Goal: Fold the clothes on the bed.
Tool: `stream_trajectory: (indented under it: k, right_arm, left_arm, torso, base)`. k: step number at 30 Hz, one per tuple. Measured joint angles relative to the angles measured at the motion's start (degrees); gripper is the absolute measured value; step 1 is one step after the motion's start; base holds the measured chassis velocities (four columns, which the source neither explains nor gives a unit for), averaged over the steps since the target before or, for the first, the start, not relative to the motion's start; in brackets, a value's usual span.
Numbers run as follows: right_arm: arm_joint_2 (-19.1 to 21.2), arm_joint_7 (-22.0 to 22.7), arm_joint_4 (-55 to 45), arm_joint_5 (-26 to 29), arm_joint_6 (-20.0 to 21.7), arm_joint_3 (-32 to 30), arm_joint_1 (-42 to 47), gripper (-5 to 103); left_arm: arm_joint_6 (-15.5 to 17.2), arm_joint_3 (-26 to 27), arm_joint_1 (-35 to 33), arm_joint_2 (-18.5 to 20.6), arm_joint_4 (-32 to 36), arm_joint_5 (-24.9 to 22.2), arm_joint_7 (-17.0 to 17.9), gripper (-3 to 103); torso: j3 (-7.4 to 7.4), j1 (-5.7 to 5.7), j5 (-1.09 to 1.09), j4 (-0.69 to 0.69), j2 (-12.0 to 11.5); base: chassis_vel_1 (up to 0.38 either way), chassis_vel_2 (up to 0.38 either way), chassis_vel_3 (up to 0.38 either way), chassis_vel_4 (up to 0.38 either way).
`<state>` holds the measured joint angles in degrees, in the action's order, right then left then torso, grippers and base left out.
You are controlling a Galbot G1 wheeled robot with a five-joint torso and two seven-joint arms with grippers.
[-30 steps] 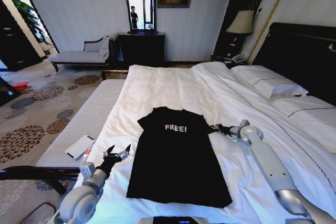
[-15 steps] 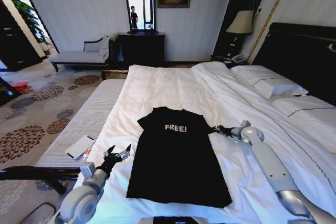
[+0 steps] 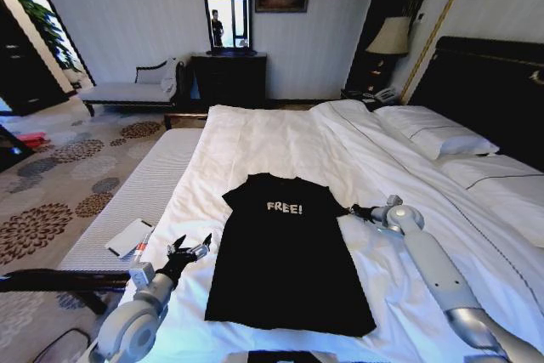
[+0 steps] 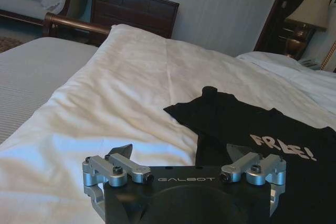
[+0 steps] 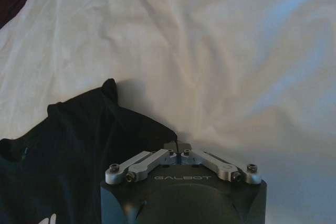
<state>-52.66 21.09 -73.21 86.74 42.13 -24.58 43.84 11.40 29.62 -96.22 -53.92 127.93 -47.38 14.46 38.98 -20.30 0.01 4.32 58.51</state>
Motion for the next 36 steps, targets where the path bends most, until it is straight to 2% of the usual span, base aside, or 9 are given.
stream_trajectory:
  k: [5, 9, 18, 29, 36]
  right_arm:
    - [0.8, -3.1, -1.1, -2.3, -0.9, -0.8, 0.0, 0]
    - [1.7, -5.9, -1.9, -4.5, -3.4, -1.2, -0.4, 0]
    - [2.1, -8.0, -1.8, -7.8, -5.5, -1.6, 0.0, 0]
    - [2.4, -8.2, -1.6, -10.1, -5.6, -2.0, 1.7, 0]
    - [3.2, -11.3, 0.9, -12.9, -6.9, 2.0, -2.9, 0]
  left_arm:
    - [-0.1, 0.1, 0.2, 0.0, -0.2, -0.2, 0.0, 100]
    - [-0.2, 0.3, 0.3, 0.0, -0.1, -0.4, 0.0, 100]
    - [-0.3, 0.6, -0.2, -0.2, 0.3, -0.5, 0.0, 100]
    - [-0.4, 0.7, -0.2, -0.2, 0.4, -0.4, -0.1, 100]
    - [-0.5, 0.3, -0.1, -0.2, 0.4, -0.3, -0.1, 100]
  torso:
    - [0.0, 0.0, 0.0, 0.0, 0.0]
    - [0.0, 0.0, -0.01, 0.0, 0.0]
    - [0.0, 0.0, -0.01, 0.0, 0.0]
    - [0.0, 0.0, 0.0, 0.01, 0.0]
    - [0.0, 0.0, -0.02, -0.01, 0.0]
  base:
    - [0.0, 0.0, 0.0, 0.0]
    - [0.0, 0.0, 0.0, 0.0]
    - [0.0, 0.0, 0.0, 0.0]
    - [0.0, 0.0, 0.0, 0.0]
    - [0.0, 0.0, 0.0, 0.0]
